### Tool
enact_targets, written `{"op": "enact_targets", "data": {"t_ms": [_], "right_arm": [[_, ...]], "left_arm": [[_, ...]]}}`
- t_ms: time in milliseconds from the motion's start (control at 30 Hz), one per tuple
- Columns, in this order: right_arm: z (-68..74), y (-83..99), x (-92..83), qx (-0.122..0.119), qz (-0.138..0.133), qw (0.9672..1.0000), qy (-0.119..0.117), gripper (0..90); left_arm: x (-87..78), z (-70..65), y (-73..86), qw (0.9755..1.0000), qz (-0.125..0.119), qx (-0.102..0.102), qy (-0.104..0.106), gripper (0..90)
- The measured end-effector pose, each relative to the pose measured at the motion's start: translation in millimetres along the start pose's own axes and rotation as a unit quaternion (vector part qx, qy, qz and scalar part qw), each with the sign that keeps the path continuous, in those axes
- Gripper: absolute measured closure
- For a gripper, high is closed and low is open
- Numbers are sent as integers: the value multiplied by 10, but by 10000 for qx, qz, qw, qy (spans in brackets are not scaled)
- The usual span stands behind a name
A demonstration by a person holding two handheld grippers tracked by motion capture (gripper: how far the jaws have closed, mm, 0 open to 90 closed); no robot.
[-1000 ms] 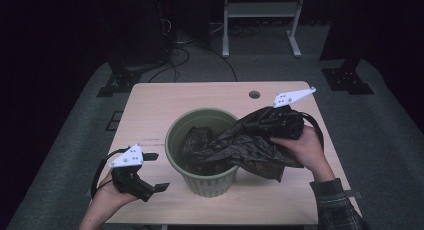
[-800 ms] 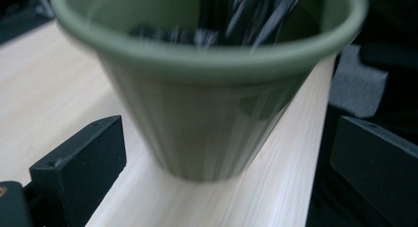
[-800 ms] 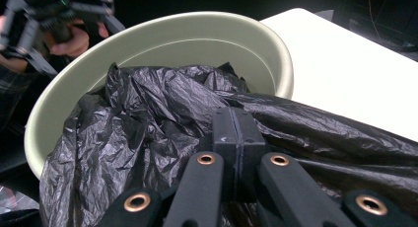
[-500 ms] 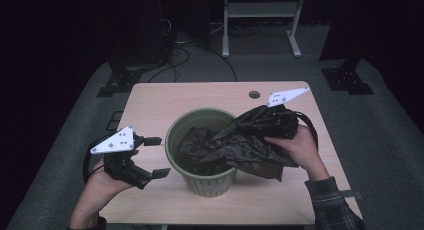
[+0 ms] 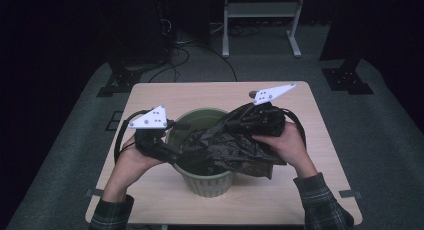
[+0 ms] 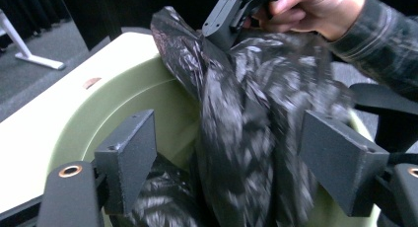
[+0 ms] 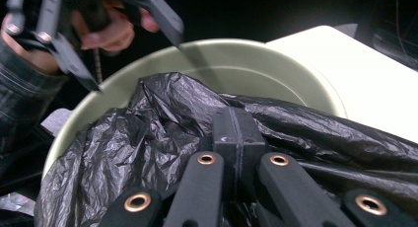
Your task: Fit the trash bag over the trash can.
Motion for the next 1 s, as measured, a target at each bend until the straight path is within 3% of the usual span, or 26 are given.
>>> {"op": "enact_targets", "data": {"t_ms": [67,167,233,300,333,400,600,733,867,967,1000], "right_arm": [[24,-28,38,-22,-13,10000,-53,900],[59,-73,93,-66,-47,9999,-136,900],[82,-97,126,-99,-59,9998,-170,900],[106,-114,151,-158,-77,9997,-177,890],[110,-121,146,-183,-114,9997,-145,834],[102,-127,95,-162,-216,9996,-83,761],[13,-64,-261,9,-423,9990,151,595],[-50,47,-464,88,-405,9986,329,508],[-87,139,-490,129,-413,9984,375,417],[-116,187,-413,181,-288,9985,430,465],[-128,204,-386,181,-250,9986,434,546]], "left_arm": [[68,13,-7,9999,96,-19,74,243],[151,10,-11,9996,199,-39,211,351],[197,-12,3,9990,299,-23,336,506],[225,-11,32,9988,399,-41,294,661],[224,-2,48,9986,458,-5,268,744],[191,27,82,9991,392,-74,156,797],[27,112,164,9995,200,-210,-150,807],[-3,98,200,9995,200,-189,-142,806],[7,67,195,9996,206,-144,-123,806],[21,51,195,9997,215,-115,-94,806],[23,50,195,9997,205,-119,-90,805]]}}
Point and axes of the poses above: each handheld gripper's, and its own axes: x roughly forward along the jaws, y roughly out of its underside, z roughly to its left, the point moved 5 cm from there along x, roughly forward along the jaws, and after that the axes turned 10 degrees about -z, right-handed, at the moved point
